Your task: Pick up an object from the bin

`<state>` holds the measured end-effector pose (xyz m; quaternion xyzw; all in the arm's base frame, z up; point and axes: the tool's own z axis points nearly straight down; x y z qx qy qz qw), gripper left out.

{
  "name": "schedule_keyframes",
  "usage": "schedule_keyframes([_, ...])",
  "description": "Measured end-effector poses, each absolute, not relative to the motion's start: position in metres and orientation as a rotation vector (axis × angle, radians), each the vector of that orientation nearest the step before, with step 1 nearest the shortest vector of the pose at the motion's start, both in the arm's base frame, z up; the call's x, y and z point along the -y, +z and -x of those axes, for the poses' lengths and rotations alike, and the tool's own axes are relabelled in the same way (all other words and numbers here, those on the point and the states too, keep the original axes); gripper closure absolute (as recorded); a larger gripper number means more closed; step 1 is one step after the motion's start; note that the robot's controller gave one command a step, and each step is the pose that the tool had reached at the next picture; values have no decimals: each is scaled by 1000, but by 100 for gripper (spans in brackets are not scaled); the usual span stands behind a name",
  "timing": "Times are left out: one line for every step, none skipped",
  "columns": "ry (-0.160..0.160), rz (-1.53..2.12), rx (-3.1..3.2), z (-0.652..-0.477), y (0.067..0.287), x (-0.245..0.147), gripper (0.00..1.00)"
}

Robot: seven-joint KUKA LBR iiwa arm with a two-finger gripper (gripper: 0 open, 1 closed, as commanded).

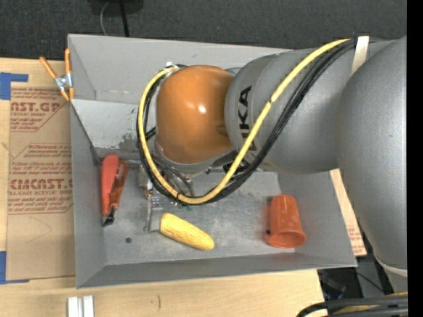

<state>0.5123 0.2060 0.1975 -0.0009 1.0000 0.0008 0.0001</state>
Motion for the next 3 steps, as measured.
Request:
schedule_keyframes([5, 98, -3141, -513, 192, -176, 0])
schedule_keyframes([-1, 255, -3133, -508, 210, -149, 0])
schedule_keyframes([8, 341, -3110, -509, 195, -126, 0])
